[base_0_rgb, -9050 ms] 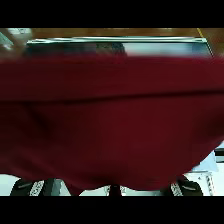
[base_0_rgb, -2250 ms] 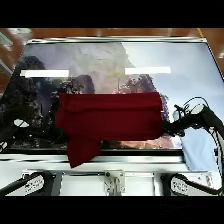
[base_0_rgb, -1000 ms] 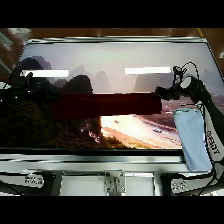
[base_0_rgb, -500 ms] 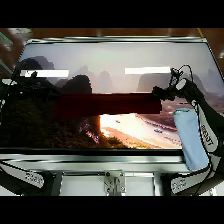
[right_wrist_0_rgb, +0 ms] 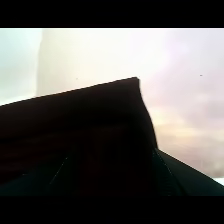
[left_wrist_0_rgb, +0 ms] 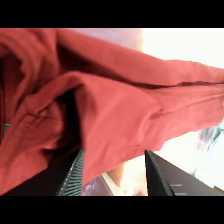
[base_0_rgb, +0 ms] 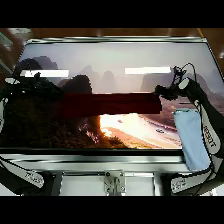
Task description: Fold the shirts.
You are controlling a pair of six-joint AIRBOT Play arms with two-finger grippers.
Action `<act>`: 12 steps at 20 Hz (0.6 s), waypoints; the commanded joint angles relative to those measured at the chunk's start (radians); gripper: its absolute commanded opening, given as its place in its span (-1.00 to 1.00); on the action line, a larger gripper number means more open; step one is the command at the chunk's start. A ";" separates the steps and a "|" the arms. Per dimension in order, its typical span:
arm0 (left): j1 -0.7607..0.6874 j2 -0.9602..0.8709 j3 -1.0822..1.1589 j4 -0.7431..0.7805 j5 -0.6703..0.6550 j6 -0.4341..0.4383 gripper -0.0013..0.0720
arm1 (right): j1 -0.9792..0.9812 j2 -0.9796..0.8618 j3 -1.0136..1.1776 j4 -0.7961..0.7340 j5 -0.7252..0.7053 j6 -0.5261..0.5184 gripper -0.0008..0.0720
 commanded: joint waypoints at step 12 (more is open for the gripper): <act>-0.030 0.122 0.178 -0.006 -0.158 -0.043 0.30 | -0.105 -0.143 0.001 0.380 0.188 -0.090 0.78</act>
